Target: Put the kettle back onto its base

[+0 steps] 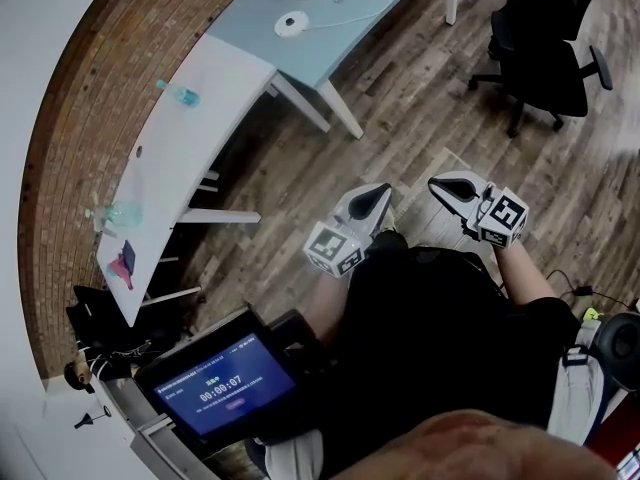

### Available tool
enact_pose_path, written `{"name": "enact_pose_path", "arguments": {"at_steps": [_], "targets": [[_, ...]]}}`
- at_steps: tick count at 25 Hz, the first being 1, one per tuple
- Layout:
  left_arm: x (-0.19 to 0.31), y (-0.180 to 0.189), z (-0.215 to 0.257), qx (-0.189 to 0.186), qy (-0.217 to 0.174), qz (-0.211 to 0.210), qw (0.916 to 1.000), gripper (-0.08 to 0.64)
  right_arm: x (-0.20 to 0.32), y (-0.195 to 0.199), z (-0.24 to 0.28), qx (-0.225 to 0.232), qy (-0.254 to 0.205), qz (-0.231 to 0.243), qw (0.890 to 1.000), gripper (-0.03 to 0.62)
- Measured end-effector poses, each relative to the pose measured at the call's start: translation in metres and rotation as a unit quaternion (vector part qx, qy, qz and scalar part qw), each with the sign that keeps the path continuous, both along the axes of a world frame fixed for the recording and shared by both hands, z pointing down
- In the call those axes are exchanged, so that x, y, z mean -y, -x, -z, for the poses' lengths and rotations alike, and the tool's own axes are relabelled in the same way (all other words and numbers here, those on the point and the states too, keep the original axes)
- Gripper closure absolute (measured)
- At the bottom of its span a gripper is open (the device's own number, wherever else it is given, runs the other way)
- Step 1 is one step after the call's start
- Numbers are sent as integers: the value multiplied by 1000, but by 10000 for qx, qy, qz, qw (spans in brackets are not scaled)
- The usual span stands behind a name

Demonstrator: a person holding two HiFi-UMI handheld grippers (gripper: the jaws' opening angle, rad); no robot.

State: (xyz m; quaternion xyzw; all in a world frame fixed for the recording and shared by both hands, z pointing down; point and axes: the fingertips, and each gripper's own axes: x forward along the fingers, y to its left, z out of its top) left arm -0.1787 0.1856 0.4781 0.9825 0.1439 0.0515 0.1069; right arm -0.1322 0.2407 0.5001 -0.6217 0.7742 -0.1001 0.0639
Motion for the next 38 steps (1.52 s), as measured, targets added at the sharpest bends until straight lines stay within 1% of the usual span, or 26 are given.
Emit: {"name": "enact_pose_path", "arguments": {"at_steps": [4,8,12,14,17,22,28,30,32,36,38], "targets": [[14,-25,-2,-73,15,-139,9999,557,12,-21,-6,-10,69,-151,9999,585],[38,-51,5,-160,32,-337,9993,557,34,-48,7,132,-98,-364,9992,586],[68,-79,11,-166,91,-500,9986,557,64,-79,24,-94,-200,-585,9980,586],[82,-93,16,-190,100,-594,9980,557,78,-95,30,-114,-245,-726,9970,586],[105,-111,20,-182,149,-724,9971,557,98,-112,28,-101,-196,-927,9955,586],[143,-135,12,-146,169,-909,9956,557,132,-129,17,-151,-13,-1073,9941,586],[157,-163,-3,-64,103,-1442,9895,557,166,-157,15,-167,-47,-1345,9908,586],[161,-170,-5,-64,141,-1561,9876,557,174,-164,14,-183,-50,-1420,9897,586],[165,-177,-6,-57,164,-1650,9861,557,179,-171,14,-186,-40,-1486,9887,586],[167,-188,-8,-78,-121,-1762,9842,557,182,-181,10,-141,15,-1574,9874,586],[169,-193,-8,-115,-117,-1747,9845,557,182,-186,7,-120,51,-1586,9873,586]]}}
